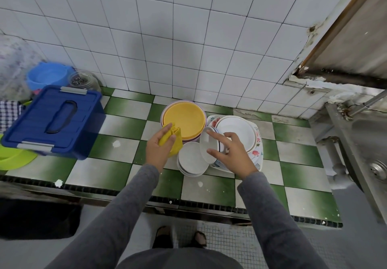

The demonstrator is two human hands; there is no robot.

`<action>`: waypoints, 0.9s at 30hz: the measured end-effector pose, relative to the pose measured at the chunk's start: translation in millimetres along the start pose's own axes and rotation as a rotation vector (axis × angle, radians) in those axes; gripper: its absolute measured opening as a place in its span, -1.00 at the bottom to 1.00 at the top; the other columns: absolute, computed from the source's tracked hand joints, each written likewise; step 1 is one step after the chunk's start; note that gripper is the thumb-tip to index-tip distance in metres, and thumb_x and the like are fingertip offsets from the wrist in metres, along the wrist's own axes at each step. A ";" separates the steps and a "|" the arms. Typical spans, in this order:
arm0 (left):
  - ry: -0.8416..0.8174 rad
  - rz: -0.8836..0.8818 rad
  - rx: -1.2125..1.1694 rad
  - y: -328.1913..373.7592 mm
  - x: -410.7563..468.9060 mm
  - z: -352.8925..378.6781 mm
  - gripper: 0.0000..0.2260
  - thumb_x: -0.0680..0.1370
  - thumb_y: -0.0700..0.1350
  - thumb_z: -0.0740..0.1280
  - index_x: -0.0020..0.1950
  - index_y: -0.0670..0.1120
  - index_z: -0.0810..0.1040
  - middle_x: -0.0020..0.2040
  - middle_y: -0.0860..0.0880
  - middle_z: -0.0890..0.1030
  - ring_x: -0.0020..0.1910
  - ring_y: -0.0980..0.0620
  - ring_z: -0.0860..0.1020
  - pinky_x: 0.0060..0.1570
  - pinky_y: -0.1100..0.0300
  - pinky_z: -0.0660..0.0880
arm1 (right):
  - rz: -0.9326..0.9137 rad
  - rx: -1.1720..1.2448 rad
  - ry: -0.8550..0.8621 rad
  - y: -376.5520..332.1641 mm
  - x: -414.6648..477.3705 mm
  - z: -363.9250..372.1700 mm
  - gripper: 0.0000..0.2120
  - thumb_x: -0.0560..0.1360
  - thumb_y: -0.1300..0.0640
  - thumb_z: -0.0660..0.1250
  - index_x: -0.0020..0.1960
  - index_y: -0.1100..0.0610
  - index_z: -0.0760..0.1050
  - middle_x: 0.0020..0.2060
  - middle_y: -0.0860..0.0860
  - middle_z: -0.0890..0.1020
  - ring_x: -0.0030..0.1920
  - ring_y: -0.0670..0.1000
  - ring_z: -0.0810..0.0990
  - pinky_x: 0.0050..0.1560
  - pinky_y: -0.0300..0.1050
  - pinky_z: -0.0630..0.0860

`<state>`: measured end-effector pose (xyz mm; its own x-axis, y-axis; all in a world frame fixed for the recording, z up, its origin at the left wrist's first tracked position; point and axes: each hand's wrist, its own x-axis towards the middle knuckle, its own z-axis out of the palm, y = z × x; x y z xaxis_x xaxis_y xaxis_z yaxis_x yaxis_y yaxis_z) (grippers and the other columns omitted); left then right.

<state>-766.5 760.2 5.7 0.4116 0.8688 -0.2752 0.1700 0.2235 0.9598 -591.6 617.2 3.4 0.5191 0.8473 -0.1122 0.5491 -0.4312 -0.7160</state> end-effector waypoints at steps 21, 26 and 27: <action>0.020 0.010 0.027 4.0 4.1 -0.6 -0.65 0.61 -0.11 0.35 0.39 0.09 0.51 0.42 -0.02 0.42 0.31 -0.05 0.38 0.28 -0.04 0.44 | -0.146 -0.264 -0.049 -30.4 -4.7 -11.0 -0.49 0.50 -0.07 0.46 0.41 -0.28 0.43 0.44 0.10 0.27 0.37 0.17 0.36 0.36 0.11 0.43; 0.023 0.012 0.015 4.5 3.0 -0.7 -0.65 0.61 -0.12 0.35 0.39 0.08 0.51 0.42 -0.03 0.42 0.32 -0.06 0.39 0.26 -0.02 0.44 | -0.120 -0.078 0.028 -20.8 -4.4 -6.2 -0.52 0.52 -0.03 0.46 0.37 -0.32 0.43 0.34 0.05 0.34 0.36 0.09 0.36 0.31 0.01 0.47; 0.025 0.009 0.008 5.8 2.1 -0.3 -0.65 0.61 -0.12 0.35 0.38 0.08 0.51 0.42 -0.03 0.42 0.32 -0.07 0.39 0.27 -0.03 0.44 | -0.099 0.016 0.082 -18.5 -4.2 -3.4 -0.53 0.53 0.00 0.44 0.36 -0.34 0.43 0.27 0.04 0.39 0.32 0.04 0.40 0.26 -0.02 0.50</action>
<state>-764.9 763.5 10.7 0.3904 0.8816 -0.2654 0.1741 0.2124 0.9616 -601.7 620.6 19.4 0.5155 0.8567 0.0156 0.5902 -0.3417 -0.7314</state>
